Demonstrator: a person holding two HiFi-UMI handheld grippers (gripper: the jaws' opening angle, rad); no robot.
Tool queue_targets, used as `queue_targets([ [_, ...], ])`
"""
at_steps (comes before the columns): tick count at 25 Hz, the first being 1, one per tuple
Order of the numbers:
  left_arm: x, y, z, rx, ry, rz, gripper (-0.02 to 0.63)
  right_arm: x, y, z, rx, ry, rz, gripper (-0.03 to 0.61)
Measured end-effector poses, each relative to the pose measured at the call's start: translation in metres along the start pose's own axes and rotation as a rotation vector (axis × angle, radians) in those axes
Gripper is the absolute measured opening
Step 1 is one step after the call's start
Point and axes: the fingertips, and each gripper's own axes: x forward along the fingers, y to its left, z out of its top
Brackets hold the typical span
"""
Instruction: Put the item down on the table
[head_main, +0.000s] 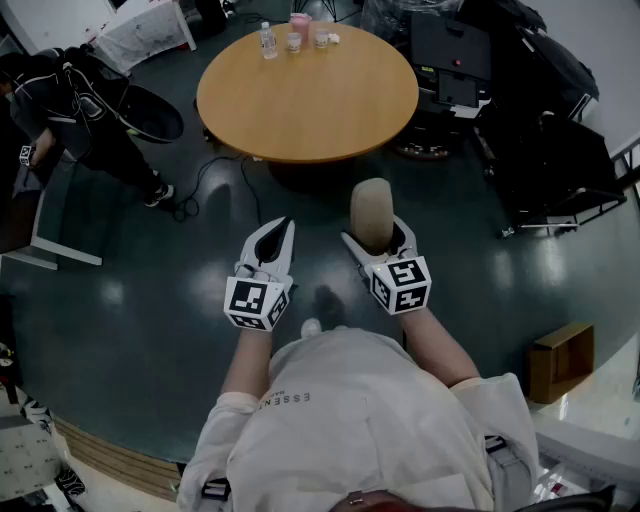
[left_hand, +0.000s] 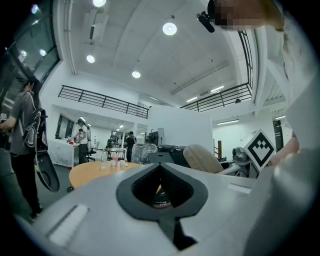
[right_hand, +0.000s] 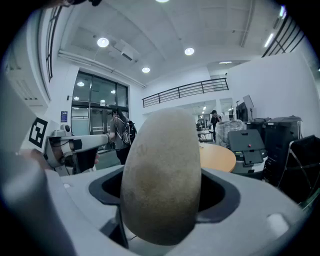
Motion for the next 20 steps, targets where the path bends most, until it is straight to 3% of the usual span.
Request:
queue_targets([
  [20, 0.002, 0.02, -0.002, -0.01, 0.007, 0.0, 0.017, 0.014, -0.005, 0.001, 0.074, 0.014, -0.017, 0.385],
])
